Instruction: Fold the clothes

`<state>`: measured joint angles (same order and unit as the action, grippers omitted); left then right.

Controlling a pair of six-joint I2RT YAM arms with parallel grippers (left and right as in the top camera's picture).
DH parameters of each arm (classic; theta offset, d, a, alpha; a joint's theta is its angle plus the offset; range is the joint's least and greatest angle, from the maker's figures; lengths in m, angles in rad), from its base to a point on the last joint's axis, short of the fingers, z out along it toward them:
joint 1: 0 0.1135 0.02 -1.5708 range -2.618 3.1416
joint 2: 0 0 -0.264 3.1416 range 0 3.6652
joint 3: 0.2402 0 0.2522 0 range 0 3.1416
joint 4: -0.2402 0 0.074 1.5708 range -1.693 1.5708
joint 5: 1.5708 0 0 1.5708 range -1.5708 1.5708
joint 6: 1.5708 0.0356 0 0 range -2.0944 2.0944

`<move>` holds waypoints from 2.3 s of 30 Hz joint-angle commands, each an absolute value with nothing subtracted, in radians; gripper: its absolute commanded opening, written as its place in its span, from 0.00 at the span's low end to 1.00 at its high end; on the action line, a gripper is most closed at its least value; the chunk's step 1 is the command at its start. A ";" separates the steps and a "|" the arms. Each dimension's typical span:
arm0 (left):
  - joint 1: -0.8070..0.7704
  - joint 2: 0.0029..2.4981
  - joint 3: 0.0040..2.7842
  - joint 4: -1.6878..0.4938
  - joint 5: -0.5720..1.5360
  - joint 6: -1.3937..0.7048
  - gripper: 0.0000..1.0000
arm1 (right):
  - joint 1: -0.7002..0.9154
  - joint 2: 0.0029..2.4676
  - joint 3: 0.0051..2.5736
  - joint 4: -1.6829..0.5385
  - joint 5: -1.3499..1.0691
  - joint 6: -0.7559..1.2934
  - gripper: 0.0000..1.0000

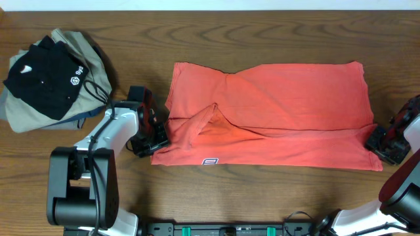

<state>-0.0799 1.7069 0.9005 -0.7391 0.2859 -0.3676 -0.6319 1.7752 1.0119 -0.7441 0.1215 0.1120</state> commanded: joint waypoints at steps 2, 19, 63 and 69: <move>-0.083 1.736 0.826 -0.793 0.290 -0.373 0.51 | -0.637 1.773 0.975 -0.751 0.196 0.100 0.44; 0.028 1.647 0.881 -1.008 0.168 -0.402 0.59 | -0.687 1.759 0.992 -0.832 0.241 0.194 0.51; -0.033 2.051 1.203 -0.063 0.505 -0.274 0.19 | -0.490 1.476 1.204 -0.966 -0.123 0.017 0.54; 0.010 2.027 1.203 -0.105 0.506 -0.310 0.09 | -0.490 1.533 1.204 -0.911 -0.124 0.017 0.50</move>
